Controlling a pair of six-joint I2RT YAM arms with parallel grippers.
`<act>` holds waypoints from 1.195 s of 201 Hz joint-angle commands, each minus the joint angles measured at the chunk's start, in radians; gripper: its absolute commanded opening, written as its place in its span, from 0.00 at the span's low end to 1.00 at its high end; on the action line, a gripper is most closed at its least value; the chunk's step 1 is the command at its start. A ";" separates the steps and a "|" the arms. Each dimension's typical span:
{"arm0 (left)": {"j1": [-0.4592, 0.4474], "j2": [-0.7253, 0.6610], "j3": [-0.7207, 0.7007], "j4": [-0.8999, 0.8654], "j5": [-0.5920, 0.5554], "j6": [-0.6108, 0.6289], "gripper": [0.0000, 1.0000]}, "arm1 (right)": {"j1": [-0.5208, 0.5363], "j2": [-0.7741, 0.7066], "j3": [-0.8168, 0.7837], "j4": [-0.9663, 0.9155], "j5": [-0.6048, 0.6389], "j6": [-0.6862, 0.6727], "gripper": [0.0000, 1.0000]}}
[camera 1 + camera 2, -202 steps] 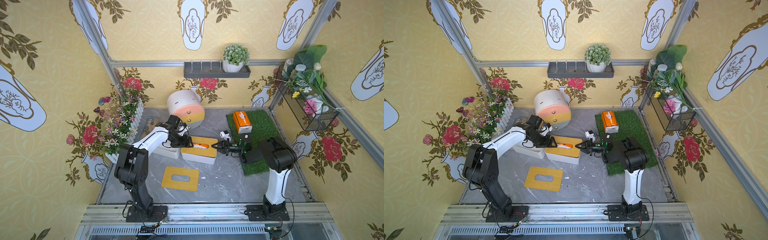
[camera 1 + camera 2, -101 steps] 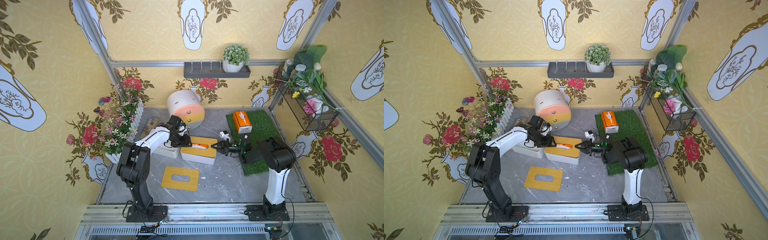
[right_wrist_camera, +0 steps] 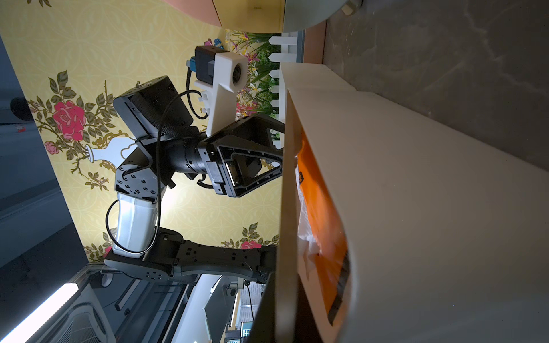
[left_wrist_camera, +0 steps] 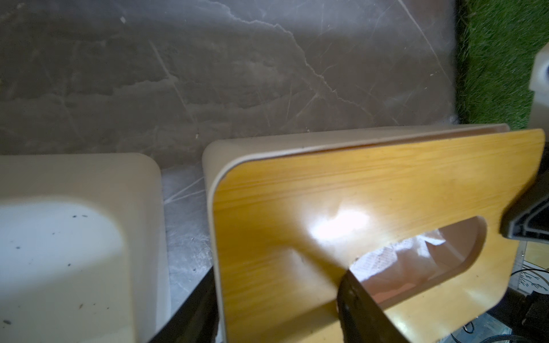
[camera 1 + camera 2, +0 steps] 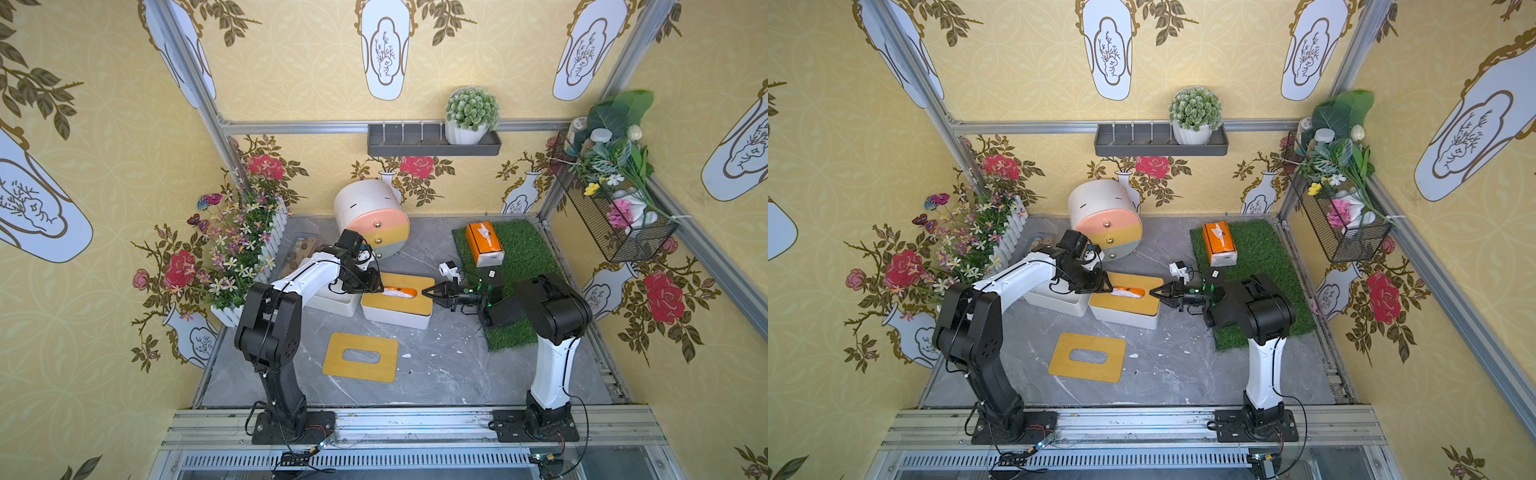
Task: Put the tissue paper into the tissue box
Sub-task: Close the box lid on the tissue box.
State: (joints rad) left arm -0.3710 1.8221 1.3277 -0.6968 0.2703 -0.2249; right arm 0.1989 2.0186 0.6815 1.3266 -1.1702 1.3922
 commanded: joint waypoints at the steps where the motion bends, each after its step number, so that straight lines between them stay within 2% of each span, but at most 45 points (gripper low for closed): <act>1: -0.006 0.026 -0.012 -0.059 -0.007 0.027 0.26 | 0.011 0.002 0.006 0.005 -0.016 0.001 0.00; 16: -0.005 0.027 -0.012 -0.059 -0.006 0.029 0.23 | 0.006 -0.004 0.003 0.003 -0.016 0.001 0.01; 61: -0.005 0.033 -0.004 -0.069 -0.008 0.033 0.15 | -0.009 -0.029 0.001 -0.015 -0.021 -0.007 0.17; 131: -0.004 0.038 0.002 -0.078 -0.018 0.037 0.07 | -0.046 -0.065 -0.003 -0.045 -0.040 -0.021 0.36; 240: -0.005 0.037 0.006 -0.084 -0.022 0.037 0.04 | -0.132 -0.220 -0.026 -0.380 -0.062 -0.272 0.48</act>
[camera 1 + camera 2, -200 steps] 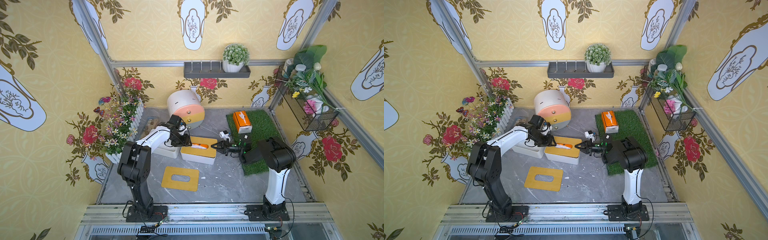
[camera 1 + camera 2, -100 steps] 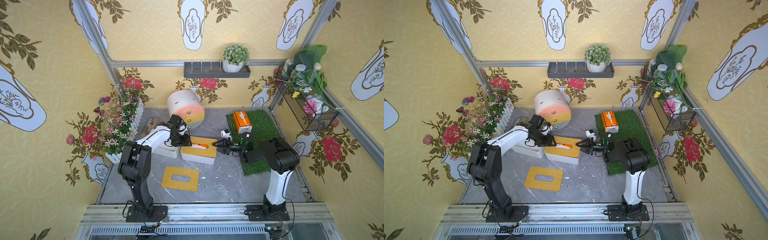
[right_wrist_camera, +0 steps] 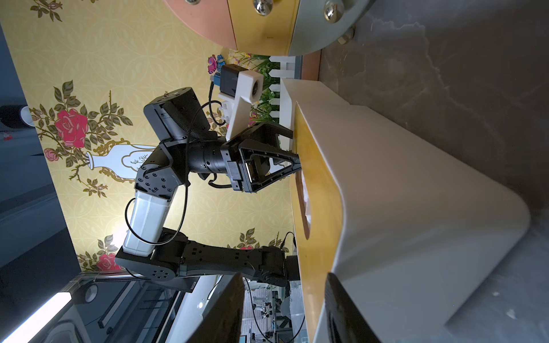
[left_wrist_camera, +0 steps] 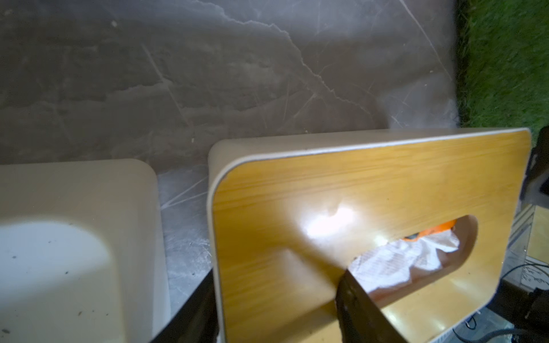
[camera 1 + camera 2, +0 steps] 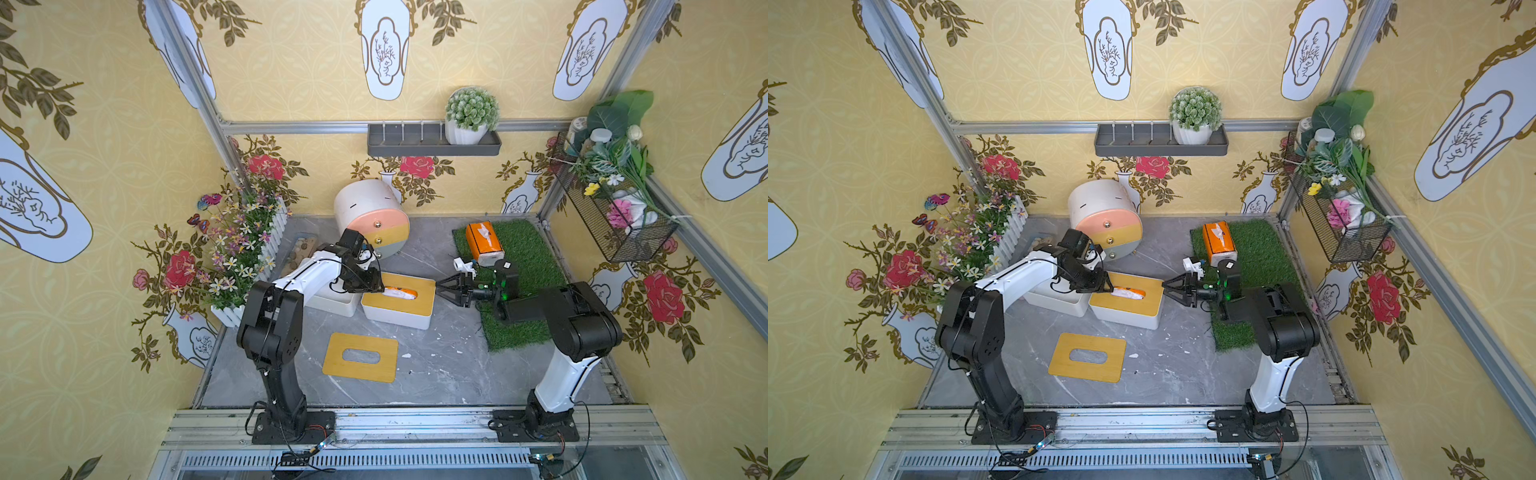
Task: Put the tissue paper into the tissue box
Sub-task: Close the box lid on the tissue box.
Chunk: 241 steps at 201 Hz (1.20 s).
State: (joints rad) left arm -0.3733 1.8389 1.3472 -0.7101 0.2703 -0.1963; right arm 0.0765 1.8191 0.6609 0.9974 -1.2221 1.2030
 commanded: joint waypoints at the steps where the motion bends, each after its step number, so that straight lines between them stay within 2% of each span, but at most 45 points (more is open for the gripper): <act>1: -0.003 0.020 -0.014 -0.071 -0.022 0.008 0.04 | -0.010 -0.022 -0.006 -0.053 -0.010 -0.084 0.48; 50: -0.002 0.011 -0.014 -0.069 -0.018 0.009 0.03 | -0.013 -0.075 0.022 -0.260 0.025 -0.254 0.57; 69: -0.003 0.008 -0.014 -0.068 -0.014 0.010 0.03 | 0.011 -0.103 0.080 -0.463 0.073 -0.401 0.60; 86: -0.002 0.004 -0.014 -0.067 -0.010 0.009 0.06 | 0.052 -0.123 0.163 -0.683 0.163 -0.568 0.62; 113: -0.003 -0.004 -0.014 -0.065 -0.003 0.011 0.14 | 0.128 -0.131 0.286 -0.924 0.334 -0.747 0.65; 144: -0.002 -0.023 -0.019 -0.059 0.001 0.011 0.31 | 0.190 -0.128 0.367 -1.044 0.497 -0.833 0.65; 220: -0.003 -0.093 -0.046 -0.010 0.048 0.005 0.59 | 0.354 -0.151 0.515 -1.195 0.721 -0.997 0.61; 241: -0.002 -0.112 -0.054 0.005 0.062 0.004 0.65 | 0.384 -0.148 0.540 -1.215 0.746 -1.015 0.59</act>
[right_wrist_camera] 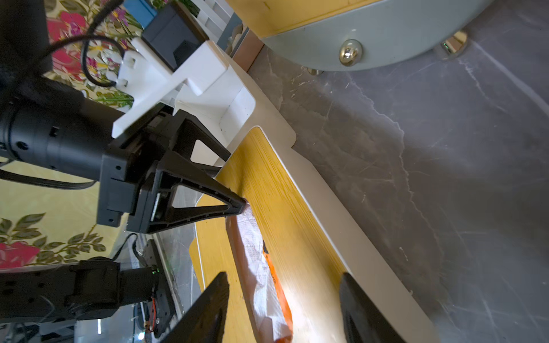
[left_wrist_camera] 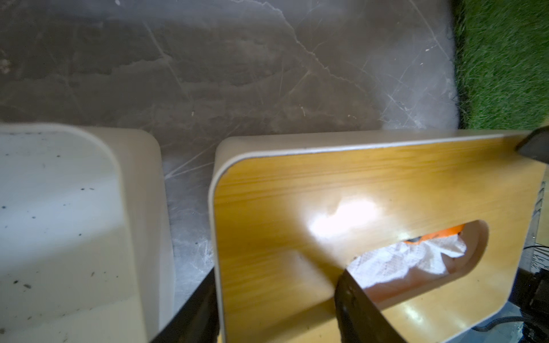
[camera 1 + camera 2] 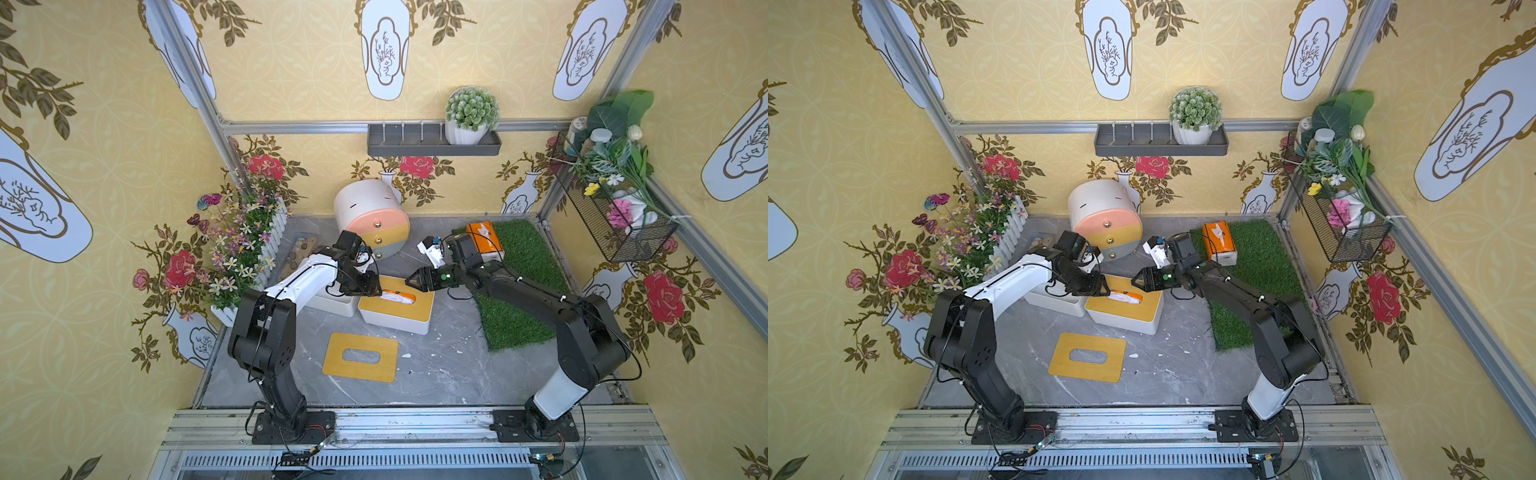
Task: Put the tissue paper into the tissue box
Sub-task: Close the box lid on the tissue box, then pull the paper towel from the tissue box.
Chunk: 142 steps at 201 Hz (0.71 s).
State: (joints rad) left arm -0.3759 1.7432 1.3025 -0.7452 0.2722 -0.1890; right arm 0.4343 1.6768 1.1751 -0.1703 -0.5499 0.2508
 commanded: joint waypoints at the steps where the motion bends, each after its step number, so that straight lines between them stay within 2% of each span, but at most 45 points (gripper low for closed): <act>1: 0.000 -0.017 -0.010 0.040 0.061 -0.004 0.66 | 0.027 -0.006 0.026 -0.048 0.074 -0.062 0.59; 23: 0.000 -0.025 -0.015 0.048 0.075 -0.006 0.73 | 0.034 -0.002 0.029 -0.050 0.068 -0.061 0.59; 55: 0.000 -0.032 -0.015 0.051 0.079 -0.005 0.78 | 0.054 -0.003 0.027 -0.054 0.064 -0.092 0.57; 142: 0.001 -0.288 -0.135 0.187 -0.146 -0.021 0.97 | 0.192 0.067 0.147 -0.222 0.334 -0.250 0.42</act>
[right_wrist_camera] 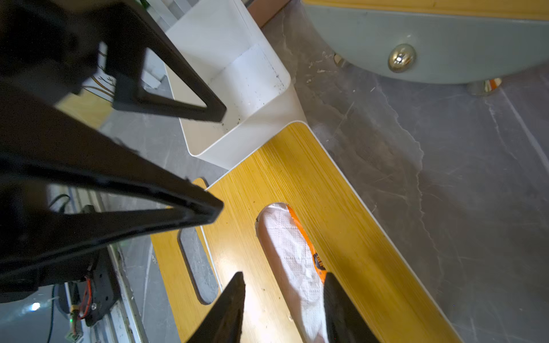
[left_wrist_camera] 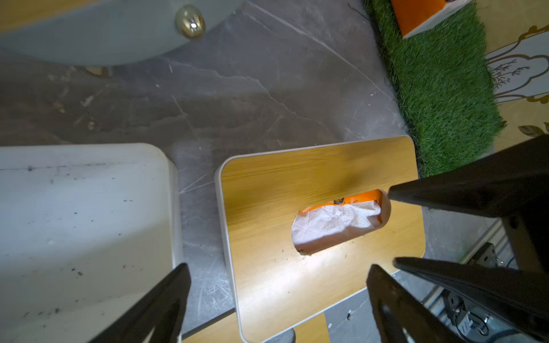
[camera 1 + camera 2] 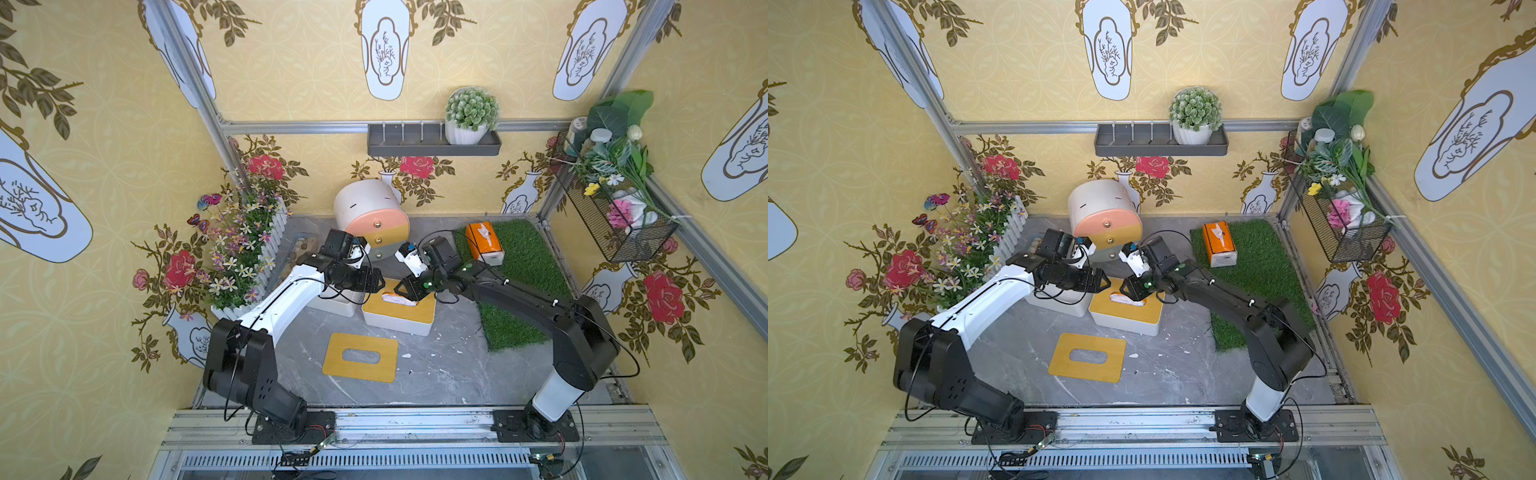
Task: Put the tissue paper into the tissue box
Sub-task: Pull the paper towel from the tissue box.
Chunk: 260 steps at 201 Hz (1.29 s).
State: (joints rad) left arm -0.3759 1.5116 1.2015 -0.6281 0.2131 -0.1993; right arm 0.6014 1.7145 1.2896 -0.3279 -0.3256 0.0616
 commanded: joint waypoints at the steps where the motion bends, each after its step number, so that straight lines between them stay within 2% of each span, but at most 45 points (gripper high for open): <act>1: 0.001 -0.058 -0.035 0.072 -0.090 -0.011 0.97 | 0.025 0.031 0.034 -0.066 0.112 -0.062 0.42; 44: 0.001 -0.157 -0.090 0.131 -0.153 -0.012 1.00 | 0.035 0.086 0.085 -0.131 0.173 -0.069 0.33; 82: 0.000 -0.148 -0.083 0.122 -0.150 -0.011 1.00 | 0.034 0.092 0.085 -0.150 0.179 -0.071 0.28; 207: 0.001 -0.130 -0.074 0.110 -0.136 -0.010 1.00 | 0.034 0.087 0.058 -0.191 0.186 -0.069 0.23; 260: 0.001 -0.132 -0.073 0.108 -0.137 -0.010 1.00 | 0.035 0.056 0.033 -0.189 0.171 -0.062 0.26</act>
State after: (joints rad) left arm -0.3759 1.3762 1.1259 -0.5236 0.0677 -0.2134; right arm 0.6346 1.7855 1.3354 -0.4759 -0.1516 -0.0002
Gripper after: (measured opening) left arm 0.997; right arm 0.254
